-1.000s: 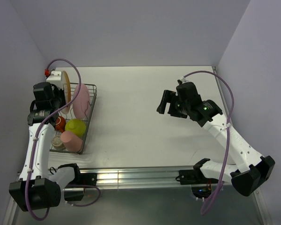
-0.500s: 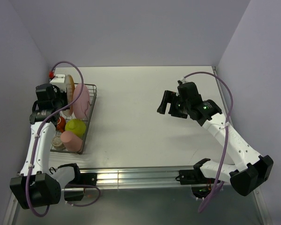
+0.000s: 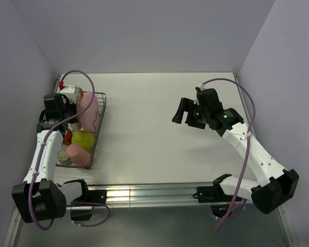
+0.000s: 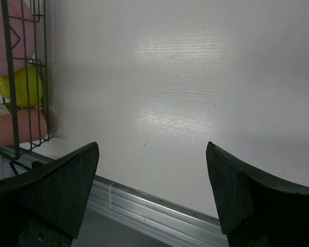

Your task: Load the mixed dishes into the dish rack

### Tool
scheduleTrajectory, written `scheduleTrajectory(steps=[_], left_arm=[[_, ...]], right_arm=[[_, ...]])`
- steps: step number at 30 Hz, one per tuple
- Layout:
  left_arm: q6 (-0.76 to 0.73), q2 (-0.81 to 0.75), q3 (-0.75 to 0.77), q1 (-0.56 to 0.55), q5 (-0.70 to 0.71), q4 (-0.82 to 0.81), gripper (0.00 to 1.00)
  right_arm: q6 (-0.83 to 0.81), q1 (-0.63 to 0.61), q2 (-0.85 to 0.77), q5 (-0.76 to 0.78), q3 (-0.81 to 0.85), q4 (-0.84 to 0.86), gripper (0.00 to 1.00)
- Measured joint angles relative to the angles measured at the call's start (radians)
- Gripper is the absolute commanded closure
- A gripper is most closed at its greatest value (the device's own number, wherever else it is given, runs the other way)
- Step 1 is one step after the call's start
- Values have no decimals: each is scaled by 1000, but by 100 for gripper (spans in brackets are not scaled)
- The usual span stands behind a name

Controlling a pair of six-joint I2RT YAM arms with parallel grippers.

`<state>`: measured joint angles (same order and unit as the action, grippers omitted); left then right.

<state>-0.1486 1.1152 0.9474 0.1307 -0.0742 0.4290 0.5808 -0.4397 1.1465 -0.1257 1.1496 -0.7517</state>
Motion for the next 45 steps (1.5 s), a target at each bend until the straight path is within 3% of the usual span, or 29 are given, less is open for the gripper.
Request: scheduleTrajectory(steps=[27, 31, 34, 39, 43, 45], left_arm=[[-5, 179, 19, 0, -8, -72, 99], [-5, 195, 24, 1, -8, -76, 95], [-5, 203, 24, 2, -8, -82, 86], [-5, 212, 24, 2, -12, -89, 82], [-3, 218, 30, 4, -18, -90, 69], [1, 217, 37, 6, -18, -101, 67]], right_arm=[[1, 17, 22, -37, -31, 35, 9], [1, 19, 22, -41, -32, 35, 9], [1, 20, 22, -44, -32, 35, 8], [1, 23, 22, -46, -32, 36, 9], [1, 25, 22, -49, -32, 37, 9], [1, 26, 22, -50, -32, 37, 9]])
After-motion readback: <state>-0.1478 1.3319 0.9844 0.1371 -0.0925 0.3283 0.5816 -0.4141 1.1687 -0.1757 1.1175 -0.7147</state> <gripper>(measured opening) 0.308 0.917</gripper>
